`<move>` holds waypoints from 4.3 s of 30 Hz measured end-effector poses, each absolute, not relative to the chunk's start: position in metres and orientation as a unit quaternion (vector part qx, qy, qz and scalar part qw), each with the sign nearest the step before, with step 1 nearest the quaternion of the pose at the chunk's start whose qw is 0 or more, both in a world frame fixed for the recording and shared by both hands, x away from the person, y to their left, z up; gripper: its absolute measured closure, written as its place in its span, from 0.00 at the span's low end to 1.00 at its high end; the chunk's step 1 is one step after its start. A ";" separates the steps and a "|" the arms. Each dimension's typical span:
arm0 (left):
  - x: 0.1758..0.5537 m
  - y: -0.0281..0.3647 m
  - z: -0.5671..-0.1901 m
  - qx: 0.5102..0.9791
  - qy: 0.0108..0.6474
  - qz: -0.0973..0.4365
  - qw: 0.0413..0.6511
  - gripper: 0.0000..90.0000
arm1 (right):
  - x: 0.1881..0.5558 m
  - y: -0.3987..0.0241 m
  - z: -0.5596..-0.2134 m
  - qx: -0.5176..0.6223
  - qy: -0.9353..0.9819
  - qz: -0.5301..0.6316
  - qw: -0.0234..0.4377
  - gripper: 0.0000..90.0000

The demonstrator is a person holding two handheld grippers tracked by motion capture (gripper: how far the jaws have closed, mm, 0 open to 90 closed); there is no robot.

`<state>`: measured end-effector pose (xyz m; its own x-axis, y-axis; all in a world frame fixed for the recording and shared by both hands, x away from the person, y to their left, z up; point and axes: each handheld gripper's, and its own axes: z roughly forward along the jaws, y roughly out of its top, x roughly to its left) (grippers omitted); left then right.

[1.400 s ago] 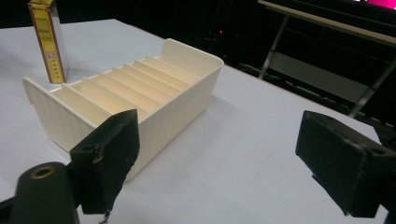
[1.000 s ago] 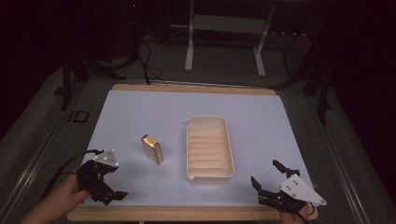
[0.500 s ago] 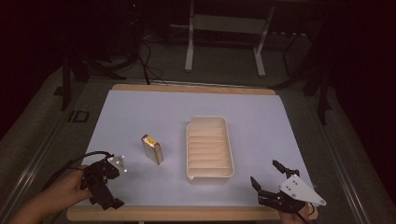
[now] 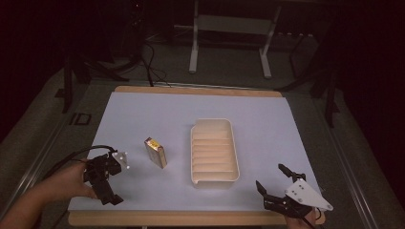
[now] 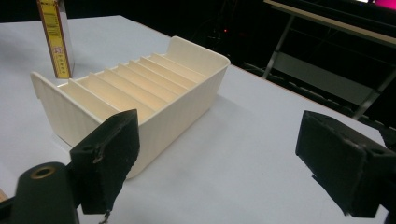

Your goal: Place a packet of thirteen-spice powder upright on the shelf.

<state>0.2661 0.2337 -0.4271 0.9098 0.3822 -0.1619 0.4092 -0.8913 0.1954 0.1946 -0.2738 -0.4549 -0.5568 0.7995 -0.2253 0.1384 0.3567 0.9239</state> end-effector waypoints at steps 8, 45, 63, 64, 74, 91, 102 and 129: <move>0.278 0.234 -0.413 0.973 0.194 -0.038 0.115 0.00 | 0.195 -0.273 -0.455 0.313 0.749 0.470 0.347 0.15; 0.339 0.190 -0.365 0.988 0.102 0.037 0.107 0.20 | 0.195 -0.272 -0.456 0.305 0.756 0.469 0.341 0.15; 0.358 0.142 -0.372 0.996 -0.002 0.077 0.035 0.31 | 0.197 -0.273 -0.457 0.309 0.758 0.470 0.331 0.15; 0.358 0.140 -0.373 0.996 -0.013 0.080 0.030 0.31 | 0.197 -0.273 -0.457 0.308 0.758 0.470 0.331 0.15; 0.355 0.136 -0.382 0.984 -0.137 0.115 0.008 0.49 | 0.197 -0.273 -0.457 0.306 0.760 0.471 0.329 0.15; 0.375 0.131 -0.404 0.989 -0.140 0.036 0.021 0.56 | 0.198 -0.272 -0.457 0.302 0.763 0.472 0.322 0.15; 0.381 0.132 -0.411 0.990 -0.135 0.017 0.021 0.68 | 0.198 -0.271 -0.458 0.301 0.766 0.469 0.321 0.15; 0.398 0.129 -0.390 0.994 0.100 -0.037 0.016 0.75 | 0.198 -0.271 -0.457 0.296 0.769 0.469 0.319 0.16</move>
